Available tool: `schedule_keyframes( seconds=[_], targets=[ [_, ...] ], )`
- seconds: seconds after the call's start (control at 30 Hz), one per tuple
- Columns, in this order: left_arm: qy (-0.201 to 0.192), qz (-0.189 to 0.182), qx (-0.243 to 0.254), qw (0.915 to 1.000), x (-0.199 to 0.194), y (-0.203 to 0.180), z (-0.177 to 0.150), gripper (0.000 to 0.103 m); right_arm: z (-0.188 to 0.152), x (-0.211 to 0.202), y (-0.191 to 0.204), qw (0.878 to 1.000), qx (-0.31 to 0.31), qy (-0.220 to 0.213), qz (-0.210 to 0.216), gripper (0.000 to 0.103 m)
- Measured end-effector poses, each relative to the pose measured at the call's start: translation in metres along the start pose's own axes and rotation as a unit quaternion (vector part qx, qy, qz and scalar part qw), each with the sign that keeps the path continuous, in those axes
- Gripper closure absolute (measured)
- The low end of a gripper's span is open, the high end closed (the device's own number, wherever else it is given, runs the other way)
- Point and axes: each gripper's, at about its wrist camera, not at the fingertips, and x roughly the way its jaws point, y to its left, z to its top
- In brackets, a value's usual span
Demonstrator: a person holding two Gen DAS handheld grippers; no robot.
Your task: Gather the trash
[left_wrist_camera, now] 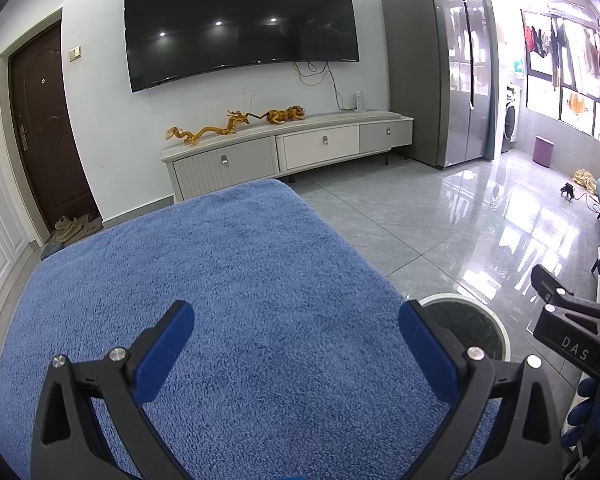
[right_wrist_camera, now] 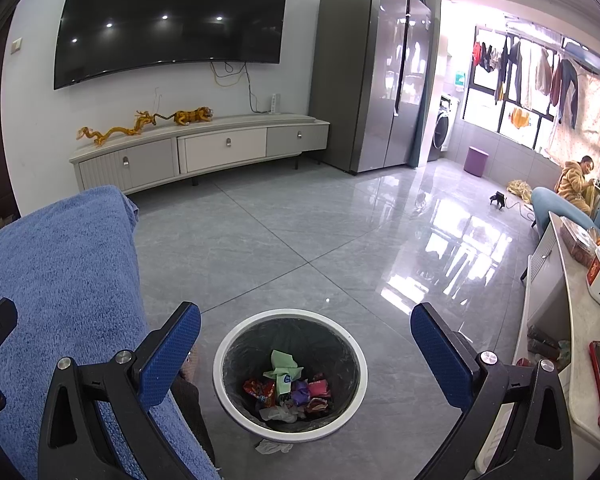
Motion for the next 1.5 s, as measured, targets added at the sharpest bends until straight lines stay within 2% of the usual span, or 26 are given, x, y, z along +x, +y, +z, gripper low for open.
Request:
schedule_keyframes(
  seconds=[1.5],
  targets=[
    [0.005,-0.002,0.004,1.0,0.0039,0.0016,-0.0015,0.0,-0.0034,-0.0001,0.0002,1.0,-0.002,0.004,0.002,0.0]
  ],
)
